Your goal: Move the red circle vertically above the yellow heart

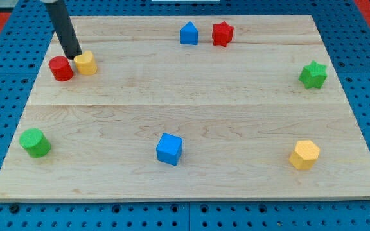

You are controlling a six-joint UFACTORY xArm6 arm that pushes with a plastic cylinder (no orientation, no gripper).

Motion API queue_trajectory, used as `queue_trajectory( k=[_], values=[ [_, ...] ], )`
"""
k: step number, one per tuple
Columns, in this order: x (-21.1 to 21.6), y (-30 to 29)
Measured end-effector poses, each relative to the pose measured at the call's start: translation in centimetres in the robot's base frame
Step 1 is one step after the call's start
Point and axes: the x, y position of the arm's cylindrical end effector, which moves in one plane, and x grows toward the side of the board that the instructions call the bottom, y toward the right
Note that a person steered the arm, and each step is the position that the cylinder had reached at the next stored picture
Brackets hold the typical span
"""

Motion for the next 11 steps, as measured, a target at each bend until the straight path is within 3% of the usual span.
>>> queue_trajectory(
  k=[2, 3, 4, 5, 6, 8, 10, 11],
  values=[
    [2.8, 9.6],
    [4.8, 8.6],
    [6.4, 3.5],
    [5.8, -4.5],
    [5.4, -5.4],
    [-1.1, -2.8],
    [-4.6, 3.4],
    [-6.4, 2.3]
  ],
)
